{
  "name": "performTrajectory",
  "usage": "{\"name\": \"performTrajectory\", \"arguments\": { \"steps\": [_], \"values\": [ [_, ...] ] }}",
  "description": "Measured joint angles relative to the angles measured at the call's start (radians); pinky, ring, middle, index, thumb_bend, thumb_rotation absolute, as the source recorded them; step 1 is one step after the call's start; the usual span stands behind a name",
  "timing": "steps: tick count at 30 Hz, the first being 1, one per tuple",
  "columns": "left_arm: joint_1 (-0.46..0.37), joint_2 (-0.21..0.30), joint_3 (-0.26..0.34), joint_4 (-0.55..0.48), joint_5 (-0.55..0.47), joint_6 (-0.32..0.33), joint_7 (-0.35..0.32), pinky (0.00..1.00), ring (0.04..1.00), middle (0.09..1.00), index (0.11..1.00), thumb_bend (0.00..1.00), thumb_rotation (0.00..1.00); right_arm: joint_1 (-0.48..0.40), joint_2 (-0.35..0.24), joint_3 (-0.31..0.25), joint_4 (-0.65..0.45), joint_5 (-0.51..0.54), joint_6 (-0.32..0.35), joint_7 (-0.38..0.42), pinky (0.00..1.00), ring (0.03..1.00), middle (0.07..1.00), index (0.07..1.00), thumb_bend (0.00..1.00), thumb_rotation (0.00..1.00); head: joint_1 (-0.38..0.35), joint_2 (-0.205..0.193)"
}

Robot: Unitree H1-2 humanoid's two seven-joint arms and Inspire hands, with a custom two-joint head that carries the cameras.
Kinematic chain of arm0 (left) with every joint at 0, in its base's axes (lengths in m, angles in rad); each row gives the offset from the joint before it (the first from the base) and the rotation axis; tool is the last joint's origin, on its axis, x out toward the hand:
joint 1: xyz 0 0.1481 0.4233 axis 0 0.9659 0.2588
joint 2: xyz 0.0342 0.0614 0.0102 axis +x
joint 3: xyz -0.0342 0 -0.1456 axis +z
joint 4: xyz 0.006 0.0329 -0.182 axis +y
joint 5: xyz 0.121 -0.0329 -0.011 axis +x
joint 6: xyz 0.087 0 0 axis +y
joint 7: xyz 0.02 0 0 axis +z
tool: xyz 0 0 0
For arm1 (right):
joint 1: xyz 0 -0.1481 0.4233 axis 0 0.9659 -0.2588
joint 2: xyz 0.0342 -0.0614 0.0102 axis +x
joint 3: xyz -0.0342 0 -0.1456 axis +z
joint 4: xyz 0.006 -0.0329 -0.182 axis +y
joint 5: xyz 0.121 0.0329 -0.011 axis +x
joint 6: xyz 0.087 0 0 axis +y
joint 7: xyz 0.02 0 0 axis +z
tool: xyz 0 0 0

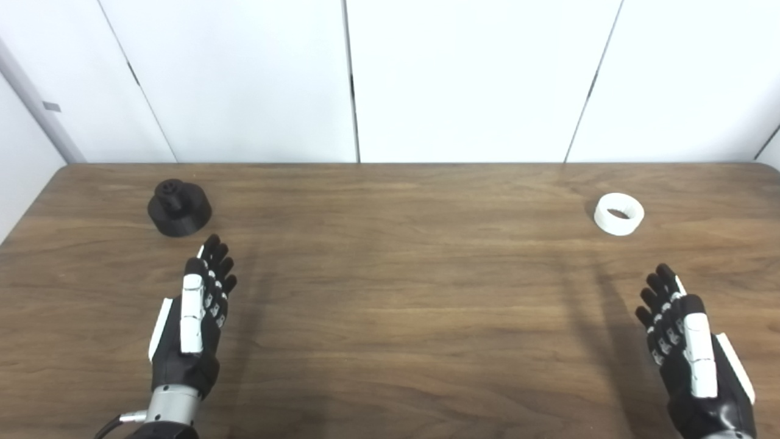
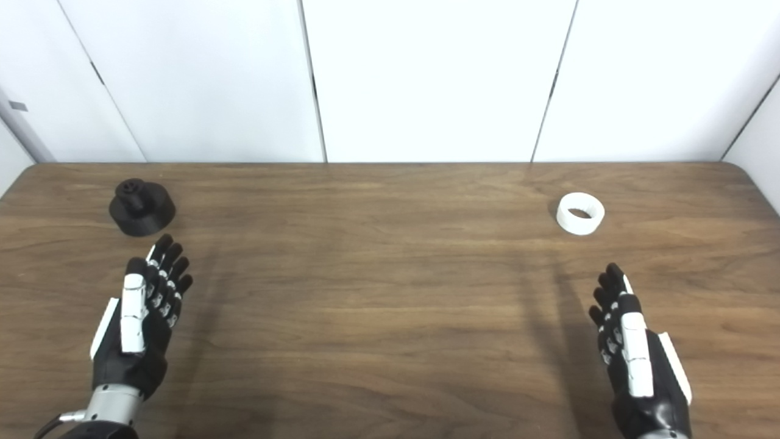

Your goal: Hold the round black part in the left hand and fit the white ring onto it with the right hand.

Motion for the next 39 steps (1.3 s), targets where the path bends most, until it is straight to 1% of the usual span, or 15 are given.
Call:
{"name": "performTrajectory", "arguments": {
  "steps": [5,16,20,23,27,29,31,32,33,34,36,38,39],
  "values": [
    [0.000,0.000,0.000,0.000,0.001,-0.013,0.000,1.00,1.000,1.000,0.996,0.55,1.00,0.000,0.000,0.000,0.002,0.000,-0.016,0.000,1.00,1.000,1.000,1.000,0.54,1.00,0.003,0.002],
    [0.000,0.000,-0.001,0.000,0.001,-0.014,0.000,1.00,1.000,1.000,0.995,0.55,1.00,0.000,0.000,0.000,0.006,0.000,-0.018,0.000,1.00,1.000,1.000,1.000,0.53,1.00,0.012,0.000],
    [0.000,0.000,-0.006,0.000,0.004,-0.014,0.000,1.00,1.000,1.000,0.994,0.57,1.00,0.000,0.000,-0.002,0.006,0.002,-0.017,0.000,1.00,1.000,1.000,1.000,0.54,1.00,0.055,-0.011],
    [0.000,-0.001,-0.013,0.000,0.009,-0.014,0.001,1.00,1.000,1.000,0.995,0.57,1.00,0.000,-0.002,-0.003,0.006,0.002,-0.017,0.001,1.00,1.000,1.000,1.000,0.55,1.00,0.069,-0.018],
    [0.000,-0.003,-0.027,0.000,0.016,-0.015,0.003,1.00,1.000,1.000,0.993,0.56,1.00,-0.001,-0.007,-0.009,0.014,0.003,-0.017,0.006,1.00,1.000,1.000,1.000,0.55,1.00,0.144,-0.043],
    [0.000,-0.007,-0.036,0.001,0.025,-0.023,0.005,1.00,1.000,1.000,0.994,0.54,1.00,-0.001,-0.011,-0.015,0.020,0.006,-0.017,0.012,1.00,1.000,1.000,1.000,0.55,1.00,0.179,-0.058],
    [0.000,-0.009,-0.044,0.005,0.041,-0.027,0.008,1.00,1.000,1.000,0.989,0.54,1.00,-0.001,-0.015,-0.021,0.026,0.011,-0.020,0.016,1.00,1.000,1.000,1.000,0.56,1.00,0.193,-0.064],
    [0.000,-0.011,-0.049,0.009,0.048,-0.029,0.011,1.00,0.998,1.000,0.985,0.54,1.00,-0.002,-0.018,-0.023,0.033,0.013,-0.023,0.021,1.00,1.000,1.000,1.000,0.57,1.00,0.219,-0.078],
    [0.000,-0.012,-0.054,0.015,0.054,-0.031,0.014,1.00,0.993,0.997,0.982,0.54,1.00,-0.003,-0.024,-0.024,0.045,0.016,-0.030,0.028,1.00,1.000,1.000,1.000,0.60,1.00,0.225,-0.081],
    [0.000,-0.013,-0.060,0.024,0.061,-0.034,0.017,1.00,0.991,0.997,0.981,0.53,1.00,-0.004,-0.030,-0.025,0.052,0.017,-0.034,0.033,1.00,1.000,1.000,1.000,0.60,1.00,0.242,-0.089],
    [0.000,-0.015,-0.070,0.028,0.078,-0.041,0.022,0.99,0.989,0.997,0.977,0.54,1.00,-0.003,-0.037,-0.029,0.057,0.018,-0.044,0.036,1.00,1.000,1.000,1.000,0.58,1.00,0.284,-0.115],
    [0.000,-0.018,-0.081,0.033,0.083,-0.062,0.024,1.00,0.994,1.000,0.980,0.54,1.00,-0.004,-0.040,-0.033,0.064,0.018,-0.057,0.039,1.00,1.000,1.000,0.999,0.56,1.00,0.311,-0.136],
    [0.000,-0.019,-0.086,0.037,0.085,-0.067,0.025,1.00,0.994,1.000,0.980,0.54,1.00,-0.004,-0.041,-0.034,0.072,0.018,-0.063,0.042,1.00,1.000,1.000,0.999,0.56,1.00,0.311,-0.137]
  ]
}}
